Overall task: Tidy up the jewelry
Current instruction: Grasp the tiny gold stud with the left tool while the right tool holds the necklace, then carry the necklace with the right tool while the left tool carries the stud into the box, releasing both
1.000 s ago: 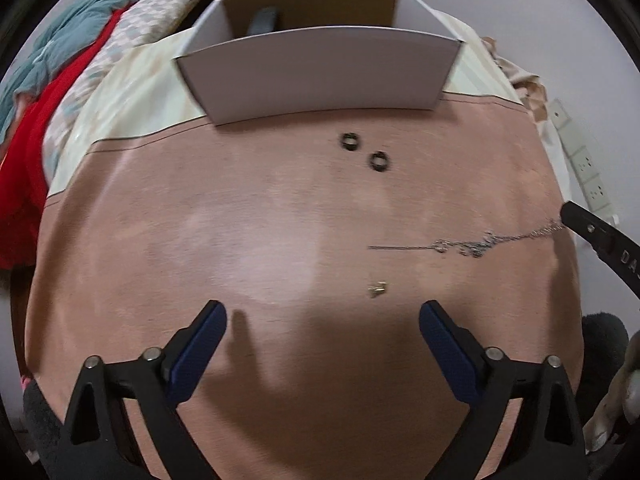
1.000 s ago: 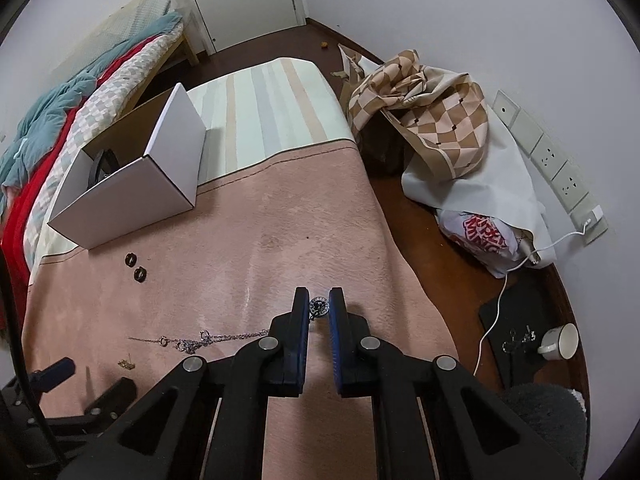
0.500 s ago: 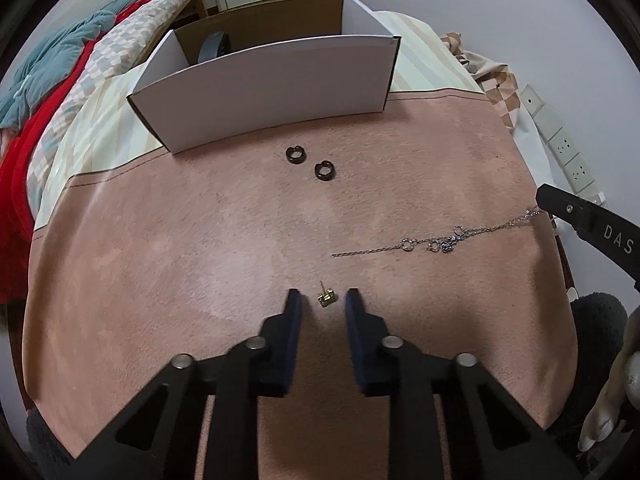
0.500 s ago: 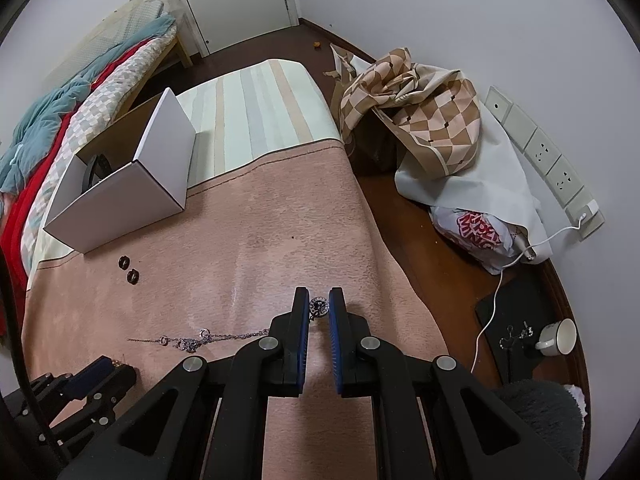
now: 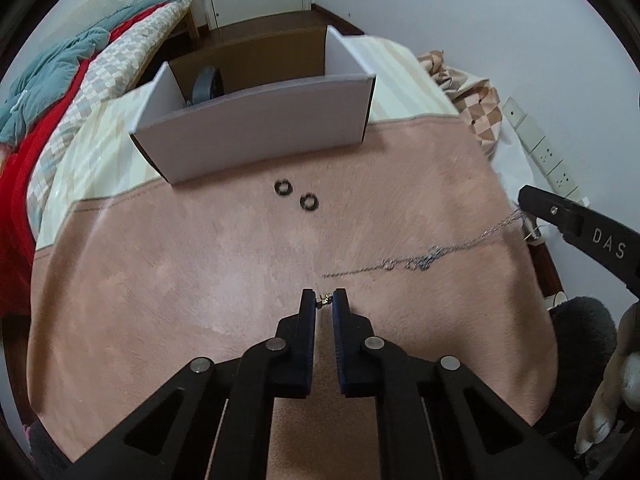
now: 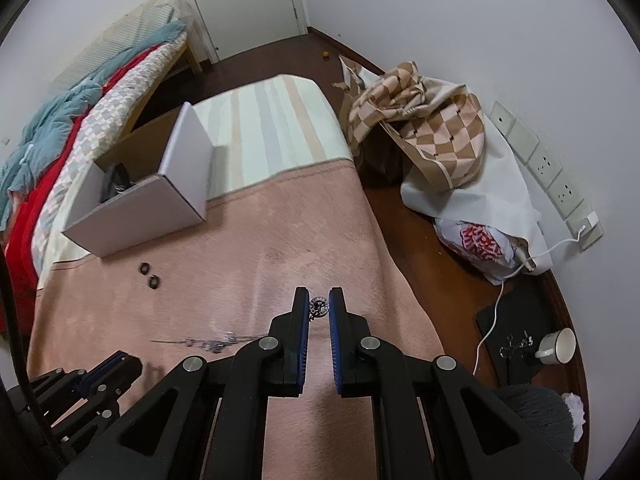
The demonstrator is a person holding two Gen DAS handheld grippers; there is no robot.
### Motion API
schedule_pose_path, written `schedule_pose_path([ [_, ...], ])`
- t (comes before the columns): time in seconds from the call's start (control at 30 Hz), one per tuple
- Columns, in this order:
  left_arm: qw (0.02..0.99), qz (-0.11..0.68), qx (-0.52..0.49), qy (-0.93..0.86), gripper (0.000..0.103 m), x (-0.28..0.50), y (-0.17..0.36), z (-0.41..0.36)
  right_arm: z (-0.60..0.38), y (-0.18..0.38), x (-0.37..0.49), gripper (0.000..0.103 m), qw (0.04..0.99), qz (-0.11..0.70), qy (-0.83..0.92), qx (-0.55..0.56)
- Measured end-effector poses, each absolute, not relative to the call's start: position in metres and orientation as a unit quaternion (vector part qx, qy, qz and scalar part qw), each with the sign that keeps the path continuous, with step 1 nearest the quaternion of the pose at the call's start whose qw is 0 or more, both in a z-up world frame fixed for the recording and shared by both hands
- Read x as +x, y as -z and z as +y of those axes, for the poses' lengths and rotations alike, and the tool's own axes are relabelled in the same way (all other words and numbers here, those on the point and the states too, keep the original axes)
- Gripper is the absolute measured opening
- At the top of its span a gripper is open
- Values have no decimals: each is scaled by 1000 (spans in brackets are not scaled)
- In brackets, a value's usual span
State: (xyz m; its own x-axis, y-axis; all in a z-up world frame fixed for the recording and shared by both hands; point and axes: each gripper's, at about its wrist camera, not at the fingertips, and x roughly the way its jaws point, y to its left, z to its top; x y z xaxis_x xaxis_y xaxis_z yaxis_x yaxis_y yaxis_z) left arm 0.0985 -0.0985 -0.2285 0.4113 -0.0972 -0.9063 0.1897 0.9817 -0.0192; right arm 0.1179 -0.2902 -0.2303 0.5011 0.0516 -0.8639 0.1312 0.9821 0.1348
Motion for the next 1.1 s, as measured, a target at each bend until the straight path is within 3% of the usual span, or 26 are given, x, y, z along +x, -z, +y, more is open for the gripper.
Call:
schedule_pose_path([
  [0.5,873,478,-32,90,6,150,113,-43,-237,100,146,10,898,421,-102,80],
  [0.73,878,470,-55,77,6,196,90,-11,-202,50,190,10,914,380,-136,47],
  [0.87,871,482,-70,69,6,222,94,6,-177,54,223,10,910,386,-148,27],
  [1.1,846,521,-80,85,6,268,119,5,-154,120,276,10,882,446,-150,25],
])
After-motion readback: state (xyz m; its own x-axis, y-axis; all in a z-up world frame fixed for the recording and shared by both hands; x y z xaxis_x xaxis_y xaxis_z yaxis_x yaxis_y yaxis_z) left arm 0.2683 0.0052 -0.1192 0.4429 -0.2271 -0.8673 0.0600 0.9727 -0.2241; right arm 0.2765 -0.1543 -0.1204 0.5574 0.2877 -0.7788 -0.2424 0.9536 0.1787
